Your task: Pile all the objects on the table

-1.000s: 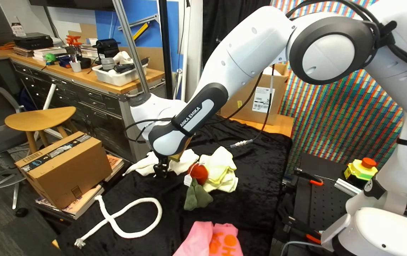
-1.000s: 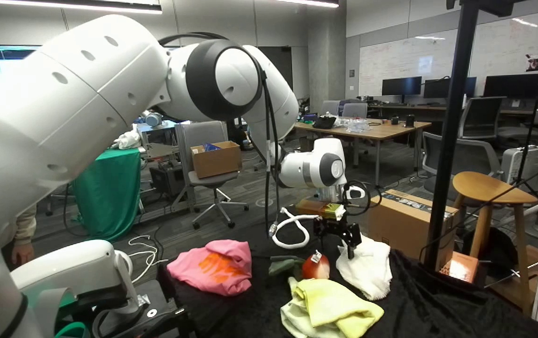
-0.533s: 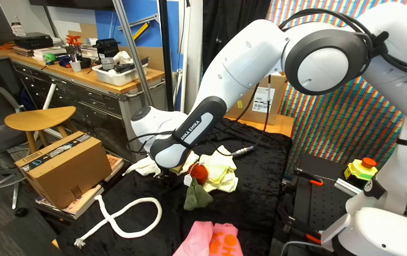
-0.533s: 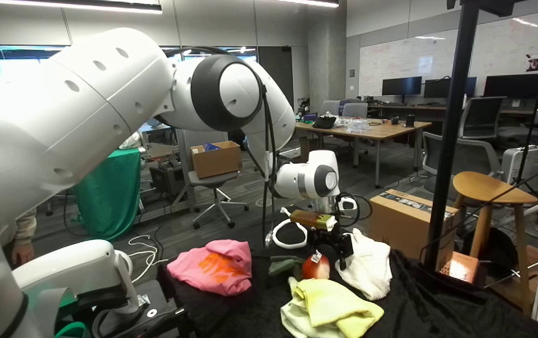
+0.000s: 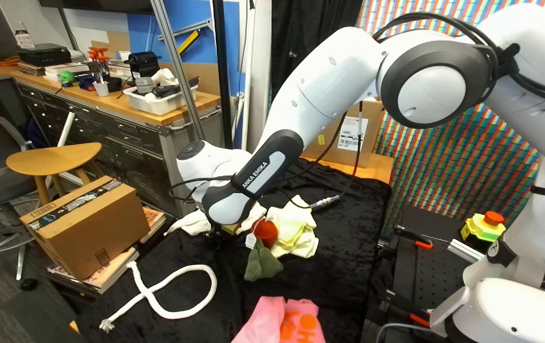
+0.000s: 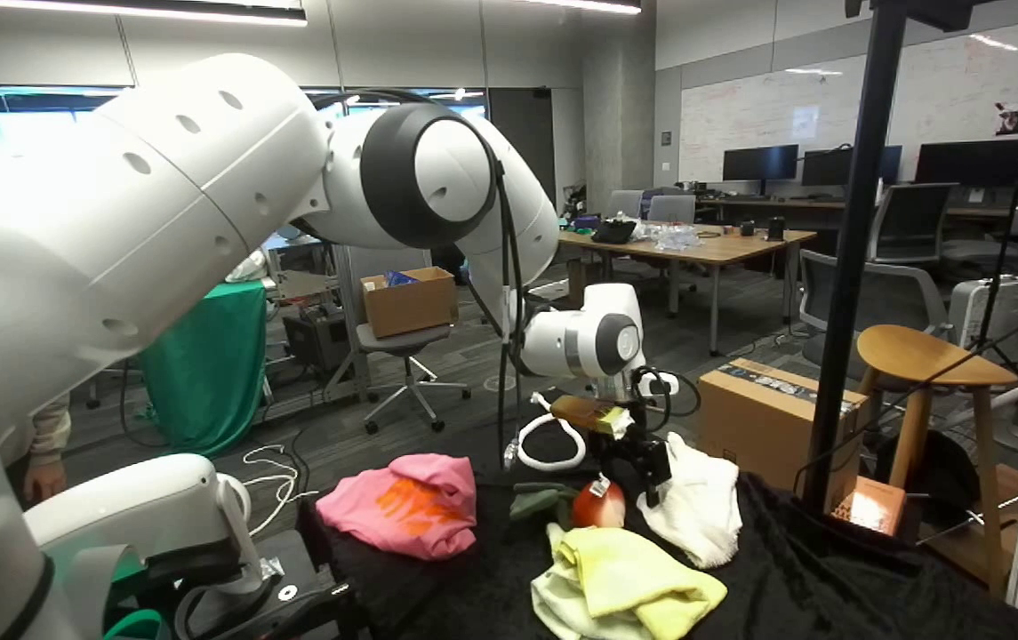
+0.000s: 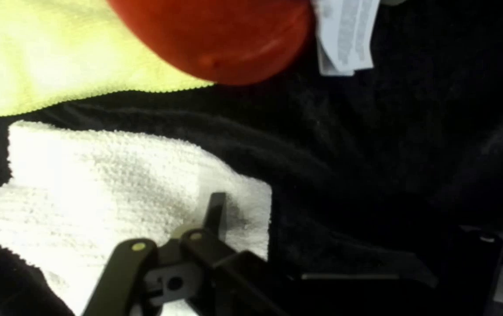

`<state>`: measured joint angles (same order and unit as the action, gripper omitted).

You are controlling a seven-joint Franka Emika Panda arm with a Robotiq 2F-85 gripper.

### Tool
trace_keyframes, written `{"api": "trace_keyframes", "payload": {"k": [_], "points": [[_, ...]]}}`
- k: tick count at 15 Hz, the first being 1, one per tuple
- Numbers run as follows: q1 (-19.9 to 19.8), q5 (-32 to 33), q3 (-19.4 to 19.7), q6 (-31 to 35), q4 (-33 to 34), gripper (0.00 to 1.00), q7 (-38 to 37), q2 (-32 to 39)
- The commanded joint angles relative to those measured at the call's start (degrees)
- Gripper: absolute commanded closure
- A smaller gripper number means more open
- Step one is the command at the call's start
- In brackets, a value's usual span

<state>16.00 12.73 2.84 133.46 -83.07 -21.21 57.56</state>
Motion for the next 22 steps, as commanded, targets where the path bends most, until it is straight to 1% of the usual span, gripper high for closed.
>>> {"api": "trace_keyframes", "payload": {"k": [1,10,11,12,13,15,16,18,22], "points": [[1.38,-0.88,1.86,3.98,-1.15,0.00,-3.74,-0.22],[3.66,-1.56,4.37,8.62,-4.64,0.00,-11.54,-1.84],[0.47,-1.43,5.18,5.40,-3.66,0.00,-7.45,-5.56],[-0.13,-2.44,5.17,6.22,-4.03,0.00,-8.34,-6.14],[-0.56,-2.72,6.00,6.24,-3.59,0.00,-8.45,-6.89],[-2.50,-2.95,6.80,6.00,-5.32,0.00,-6.91,-11.13],[-3.26,-2.45,7.54,4.80,-5.12,0.00,-6.02,-12.84],[-5.81,-2.22,7.69,2.10,-4.48,0.00,-2.86,-16.52],[-8.94,-1.78,6.77,-3.70,-1.14,0.00,1.79,-19.50]]}}
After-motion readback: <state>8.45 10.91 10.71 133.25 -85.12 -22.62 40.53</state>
